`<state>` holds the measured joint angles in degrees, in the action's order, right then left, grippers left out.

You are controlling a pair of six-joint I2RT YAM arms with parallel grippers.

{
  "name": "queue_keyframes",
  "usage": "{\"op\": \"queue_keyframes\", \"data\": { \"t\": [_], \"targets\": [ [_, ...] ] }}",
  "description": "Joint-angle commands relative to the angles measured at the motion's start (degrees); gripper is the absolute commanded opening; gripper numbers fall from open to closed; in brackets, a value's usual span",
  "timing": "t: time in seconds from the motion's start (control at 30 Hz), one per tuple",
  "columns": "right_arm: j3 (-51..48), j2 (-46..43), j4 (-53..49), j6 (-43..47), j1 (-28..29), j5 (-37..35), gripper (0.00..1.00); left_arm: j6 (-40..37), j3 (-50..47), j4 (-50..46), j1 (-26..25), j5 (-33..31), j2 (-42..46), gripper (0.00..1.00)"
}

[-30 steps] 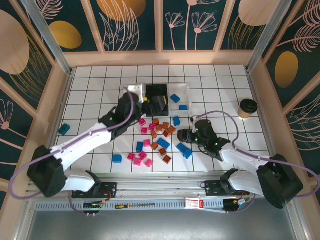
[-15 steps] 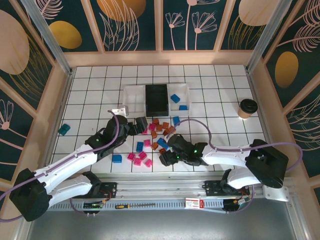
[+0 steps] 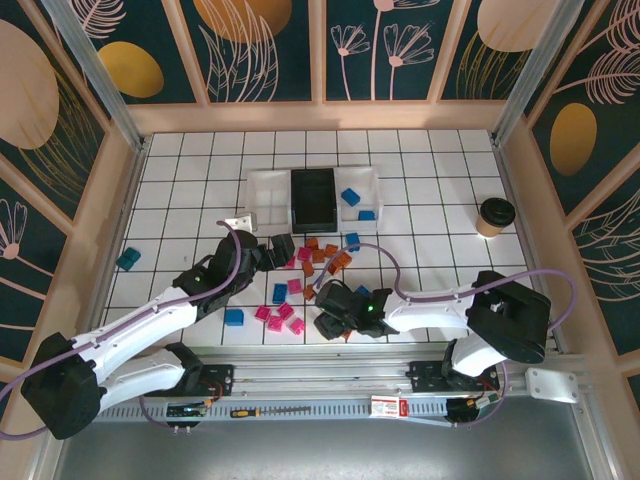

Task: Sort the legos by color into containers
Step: Move the lego to the bottom-center of the table.

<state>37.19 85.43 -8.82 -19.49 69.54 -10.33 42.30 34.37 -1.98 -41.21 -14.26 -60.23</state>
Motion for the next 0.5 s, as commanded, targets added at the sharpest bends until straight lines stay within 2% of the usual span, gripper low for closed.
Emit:
{"op": "queue_keyframes", "data": {
  "t": [0.0, 0.2, 0.47],
  "targets": [
    [2.3, -2.6, -5.1, -1.3, 1.2, -3.9, 0.67, 0.6, 0.3, -1.1, 0.0, -1.0, 0.6, 0.99],
    [2.6, -5.4, -11.4, -4.5, 3.5, -3.3, 0.69, 0.8, 0.1, -0.7, 0.0, -0.8, 0.1, 0.99],
    [0.9, -4.0, -13.3, -10.1, 7.4, -3.1, 0.69, 1.1, -0.4, 0.2, -0.1, -0.8, -0.8, 0.99]
  ]
}}
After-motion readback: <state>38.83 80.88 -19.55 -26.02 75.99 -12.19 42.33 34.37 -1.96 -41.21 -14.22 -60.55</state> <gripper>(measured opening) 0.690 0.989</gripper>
